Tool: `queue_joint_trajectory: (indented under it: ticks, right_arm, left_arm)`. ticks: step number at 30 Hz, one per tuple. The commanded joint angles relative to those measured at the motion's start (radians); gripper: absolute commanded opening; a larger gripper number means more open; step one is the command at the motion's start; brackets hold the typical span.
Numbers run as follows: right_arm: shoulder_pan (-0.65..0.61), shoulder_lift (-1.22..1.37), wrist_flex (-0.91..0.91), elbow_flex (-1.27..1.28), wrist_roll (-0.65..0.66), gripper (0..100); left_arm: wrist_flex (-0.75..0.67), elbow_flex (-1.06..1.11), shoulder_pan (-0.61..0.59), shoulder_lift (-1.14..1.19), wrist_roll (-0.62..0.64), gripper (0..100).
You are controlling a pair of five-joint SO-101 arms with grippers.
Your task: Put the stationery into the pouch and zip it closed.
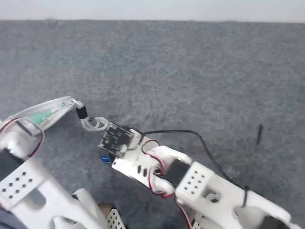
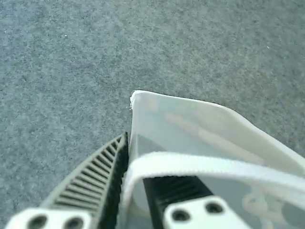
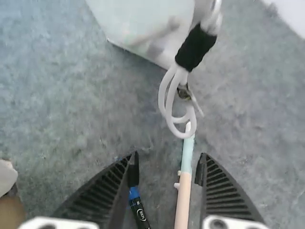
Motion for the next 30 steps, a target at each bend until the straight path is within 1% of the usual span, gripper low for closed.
queue_joint_trajectory:
  ticks: [1, 9, 15, 19, 26, 30]
  right_arm:
    - [0.013, 0.104, 0.004, -0.109, 0.012, 18.4]
    - [0.091, 0.266, 0.002, -0.222, 0.009, 18.4]
    - [0.101, 0.443, -0.005, -0.325, 0.006, 18.4]
    - [0.107, 0.565, 0.002, -0.410, -0.060, 18.4]
    - [0.139, 0.768, 0.004, -0.540, -0.060, 18.4]
    - [0.154, 0.843, 0.004, -0.574, -0.060, 18.4]
  left_arm:
    - [-0.031, -0.031, -0.009, 0.006, 0.014, 1]
    - [-0.031, -0.028, -0.009, 0.006, 0.014, 1]
    - [-0.031, -0.028, -0.009, 0.006, 0.017, 1]
    - [-0.031, -0.028, -0.009, 0.006, 0.017, 1]
    - [-0.029, -0.025, -0.009, 0.006, 0.017, 1]
    - [-0.029, -0.025, -0.009, 0.006, 0.017, 1]
